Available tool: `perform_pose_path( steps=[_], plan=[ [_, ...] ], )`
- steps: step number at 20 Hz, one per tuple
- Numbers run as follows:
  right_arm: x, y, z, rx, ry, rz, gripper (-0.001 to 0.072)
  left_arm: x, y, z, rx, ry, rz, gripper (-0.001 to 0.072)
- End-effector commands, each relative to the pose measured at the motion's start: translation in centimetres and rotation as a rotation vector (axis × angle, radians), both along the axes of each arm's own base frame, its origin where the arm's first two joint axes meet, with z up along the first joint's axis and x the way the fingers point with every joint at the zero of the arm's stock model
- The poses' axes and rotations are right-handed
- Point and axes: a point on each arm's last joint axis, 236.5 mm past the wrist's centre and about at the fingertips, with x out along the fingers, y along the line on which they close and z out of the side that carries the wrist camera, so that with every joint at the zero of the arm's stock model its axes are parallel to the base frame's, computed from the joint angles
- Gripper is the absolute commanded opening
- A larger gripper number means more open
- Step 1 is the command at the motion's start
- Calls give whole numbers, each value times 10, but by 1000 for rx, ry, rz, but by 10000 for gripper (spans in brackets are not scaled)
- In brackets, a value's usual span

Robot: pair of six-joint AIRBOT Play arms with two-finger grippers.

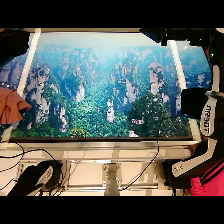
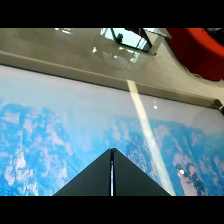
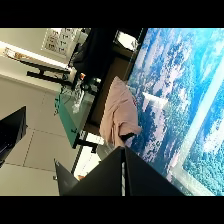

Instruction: Fold the clothes and pants, and hang the long-sleeved shirts on hangers.

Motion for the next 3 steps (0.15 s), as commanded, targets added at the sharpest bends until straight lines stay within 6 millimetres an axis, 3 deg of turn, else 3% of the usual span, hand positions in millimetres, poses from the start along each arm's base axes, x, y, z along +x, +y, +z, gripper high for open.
perform_pose_path(
  steps=[1, 3],
  plan=[
    [-1, 1, 1, 1, -1, 2, 18, 0, 1, 1, 1, -2, 1, 41],
    [-1, 1, 1, 1, -1, 2, 18, 0, 0, 1, 1, -2, 1, 41]
  ],
)
